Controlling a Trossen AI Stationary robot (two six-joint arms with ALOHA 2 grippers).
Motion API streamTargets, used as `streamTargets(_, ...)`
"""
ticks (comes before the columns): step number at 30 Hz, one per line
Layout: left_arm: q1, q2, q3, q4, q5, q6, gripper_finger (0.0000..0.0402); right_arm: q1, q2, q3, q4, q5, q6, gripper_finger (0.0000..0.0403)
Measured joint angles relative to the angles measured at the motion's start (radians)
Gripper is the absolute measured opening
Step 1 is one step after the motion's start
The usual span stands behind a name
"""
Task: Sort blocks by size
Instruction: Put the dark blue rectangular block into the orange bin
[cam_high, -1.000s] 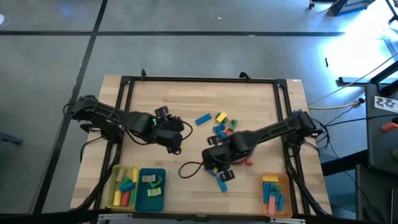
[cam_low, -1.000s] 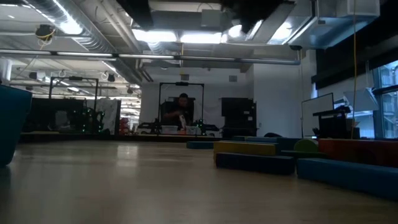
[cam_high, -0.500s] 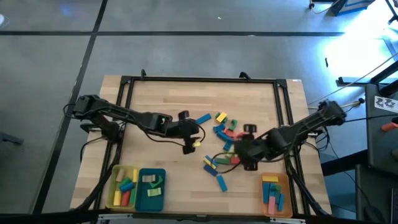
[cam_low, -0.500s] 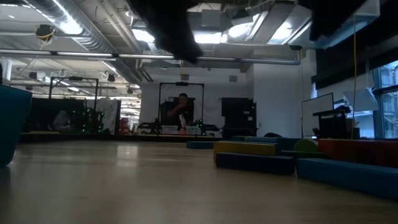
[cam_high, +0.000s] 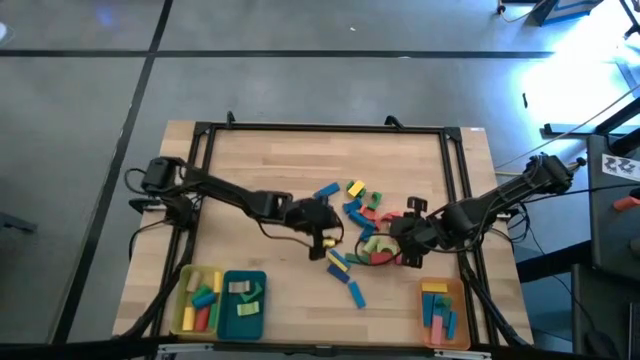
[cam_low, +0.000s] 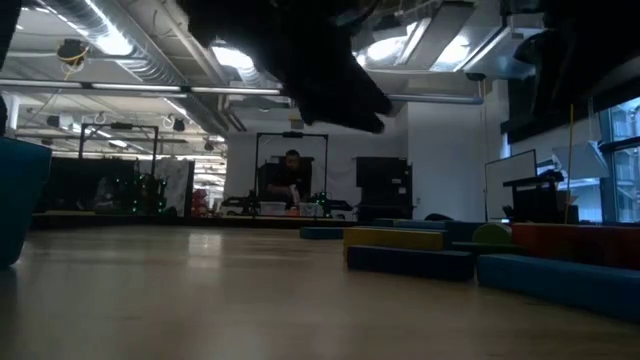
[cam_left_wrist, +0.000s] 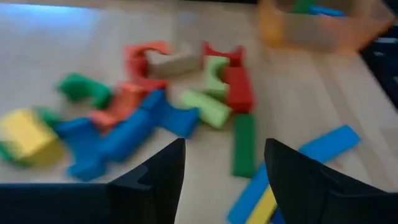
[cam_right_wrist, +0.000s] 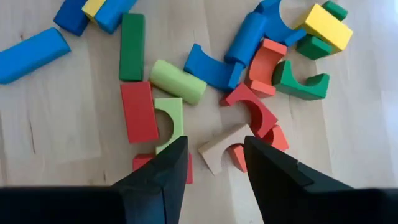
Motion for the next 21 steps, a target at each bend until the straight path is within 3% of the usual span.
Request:
streamTargets(9,-0.092,0.169,0.001,0.139,0.09,0.021,0.0198,0.0,0.002,-0.003,0.082,-0.006,-0.001,0.016)
streamTargets(15,-0.168,0.195,0.001,0.169,0.089,0.061,0.0198,0.0,0.002,-0.003,0.093,-0.011,-0.001,0.016)
streamTargets(21,-0.195,0.211,0.002,0.164,0.02,0.083,0.0198,0.0,0.002,-0.003,0.114,-0.009,-0.001,0.016)
